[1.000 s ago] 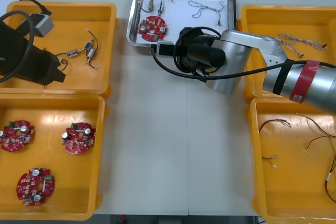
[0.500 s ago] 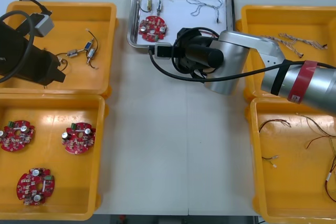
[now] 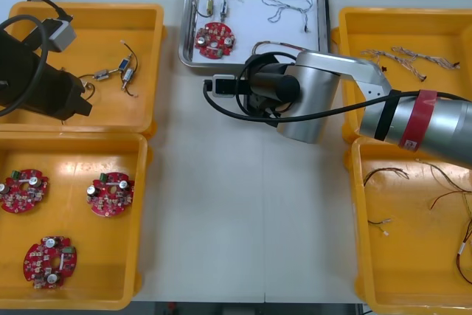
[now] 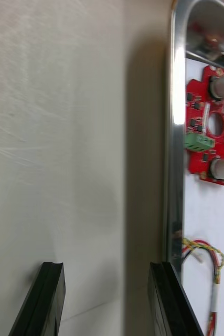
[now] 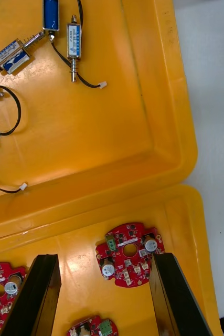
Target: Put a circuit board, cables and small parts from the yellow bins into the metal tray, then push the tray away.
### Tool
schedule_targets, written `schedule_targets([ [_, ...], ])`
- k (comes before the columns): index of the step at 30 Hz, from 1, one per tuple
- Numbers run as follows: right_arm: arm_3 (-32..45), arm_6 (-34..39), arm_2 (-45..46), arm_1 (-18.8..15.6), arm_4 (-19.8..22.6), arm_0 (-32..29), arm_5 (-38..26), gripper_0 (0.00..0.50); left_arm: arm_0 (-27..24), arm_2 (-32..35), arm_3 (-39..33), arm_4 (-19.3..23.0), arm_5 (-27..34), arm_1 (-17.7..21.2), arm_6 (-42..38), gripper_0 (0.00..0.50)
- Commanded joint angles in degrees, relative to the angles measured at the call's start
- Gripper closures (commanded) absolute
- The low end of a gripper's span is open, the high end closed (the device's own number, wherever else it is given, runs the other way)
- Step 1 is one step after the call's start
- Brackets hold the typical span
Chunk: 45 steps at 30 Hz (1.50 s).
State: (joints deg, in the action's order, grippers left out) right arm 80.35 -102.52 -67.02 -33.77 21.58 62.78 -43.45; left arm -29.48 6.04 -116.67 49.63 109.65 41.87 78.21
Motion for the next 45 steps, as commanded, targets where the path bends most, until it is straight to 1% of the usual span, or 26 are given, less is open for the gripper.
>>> schedule_targets([
  [1,5.79,-1.98,-0.74,0.37,0.92,2.87,-4.63,0.032,0.92,1.69,-1.81,0.2,0.35,2.33,0.54,0.0],
  [7,10.88,-1.45,-0.66,0.2,0.92,2.87,-11.66,0.0,0.92,1.69,-1.81,0.2,0.35,2.33,0.54,0.0],
  [11,14.66,-0.75,-0.57,-0.07,1.01,2.87,-16.4,0.0,0.92,1.69,-1.81,0.2,0.35,2.33,0.54,0.0],
  [13,15.63,-0.49,-0.57,-0.16,1.01,2.87,-17.55,0.0,0.92,1.69,-1.81,0.2,0.35,2.33,0.54,0.0],
  [15,17.3,0.04,-0.48,-0.33,1.8,2.87,-19.74,0.0,0.92,1.69,-1.81,0.2,0.35,2.33,0.54,0.0],
  [17,18.35,0.3,0.13,-0.42,3.91,2.87,-21.41,0.0,0.92,1.69,-1.81,0.2,0.35,2.33,0.54,0.0],
  [18,19.06,0.66,0.84,-0.42,5.67,2.87,-22.82,0.0,0.92,1.69,-1.81,0.2,0.35,2.33,0.54,0.0],
  [19,19.32,0.66,1.19,-0.42,6.37,2.87,-23.44,0.0,0.92,1.69,-1.81,0.2,0.35,2.33,0.54,0.0],
  [20,20.46,0.92,2.24,-0.42,8.48,2.87,-25.54,0.0,0.92,1.69,-1.81,0.2,0.35,2.33,0.54,0.0],
  [23,22.49,1.45,4.18,-0.42,11.47,2.87,-29.06,0.0,0.92,1.69,-1.81,0.2,0.35,2.33,0.54,0.0],
  [27,24.51,2.15,6.46,-0.42,14.19,2.87,-32.93,0.0,0.92,1.69,-1.81,0.2,0.35,2.33,0.54,0.0],
  [30,25.91,3.12,9.63,-0.6,17.09,2.61,-36.27,0.0,0.92,1.69,-1.81,0.2,0.35,2.33,0.54,0.0],
  [34,27.67,3.73,15.51,-0.68,19.9,0.5,-40.57,0.0,0.92,1.69,-1.81,0.2,0.35,2.33,0.54,0.0],
  [38,29.17,4.26,20.44,-1.21,21.49,-1.0,-44.71,0.0,0.92,1.69,-1.81,0.2,0.35,2.33,0.54,0.0],
  [45,29.34,5.66,28.87,-2.27,24.21,-1.96,-52.26,0.0,0.92,1.69,-1.81,0.2,0.35,2.33,0.54,0.0],
])
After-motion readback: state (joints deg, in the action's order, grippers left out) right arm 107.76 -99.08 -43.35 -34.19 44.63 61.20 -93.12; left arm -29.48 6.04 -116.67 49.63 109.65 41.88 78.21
